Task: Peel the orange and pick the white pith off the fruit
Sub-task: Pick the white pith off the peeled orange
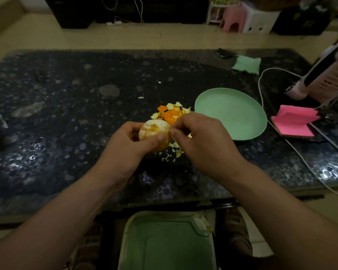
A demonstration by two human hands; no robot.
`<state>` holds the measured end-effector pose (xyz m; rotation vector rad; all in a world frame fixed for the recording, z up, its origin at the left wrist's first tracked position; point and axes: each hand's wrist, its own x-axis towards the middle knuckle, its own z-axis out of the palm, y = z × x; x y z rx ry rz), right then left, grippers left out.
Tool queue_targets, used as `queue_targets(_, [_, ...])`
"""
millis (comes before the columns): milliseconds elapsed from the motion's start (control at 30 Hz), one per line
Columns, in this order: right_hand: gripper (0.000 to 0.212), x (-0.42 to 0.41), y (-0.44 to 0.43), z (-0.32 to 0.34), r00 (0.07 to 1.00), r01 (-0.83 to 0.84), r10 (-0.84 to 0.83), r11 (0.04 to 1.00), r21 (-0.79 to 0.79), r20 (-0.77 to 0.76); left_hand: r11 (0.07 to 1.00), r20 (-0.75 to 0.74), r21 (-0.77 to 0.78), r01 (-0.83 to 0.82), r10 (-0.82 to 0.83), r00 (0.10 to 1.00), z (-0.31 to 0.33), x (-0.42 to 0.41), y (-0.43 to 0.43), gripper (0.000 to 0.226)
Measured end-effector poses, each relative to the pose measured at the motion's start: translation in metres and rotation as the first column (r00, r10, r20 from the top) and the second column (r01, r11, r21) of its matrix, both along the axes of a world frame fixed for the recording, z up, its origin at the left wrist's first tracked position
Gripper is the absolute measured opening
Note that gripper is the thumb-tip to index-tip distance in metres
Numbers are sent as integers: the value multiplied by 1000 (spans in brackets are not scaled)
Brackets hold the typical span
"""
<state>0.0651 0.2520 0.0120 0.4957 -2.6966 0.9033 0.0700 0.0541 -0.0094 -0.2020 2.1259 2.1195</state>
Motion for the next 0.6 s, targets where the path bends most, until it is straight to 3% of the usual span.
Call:
queue_targets(167, [10,1,-6,-3,995,1,3,999,44,-103,1000,-61,-20,-6,4,998,1,2,1,62])
queue_targets(267, [8,0,-8,-4,991,9,-11,1000,-10,-131,1000,-57,18,18,-17,998,4,2,-2,63])
queue_targets(600, [11,-12,9,-4,997,83,-82,986,-143,11,962,16,256,93,-101,995,6,-1,-10,50])
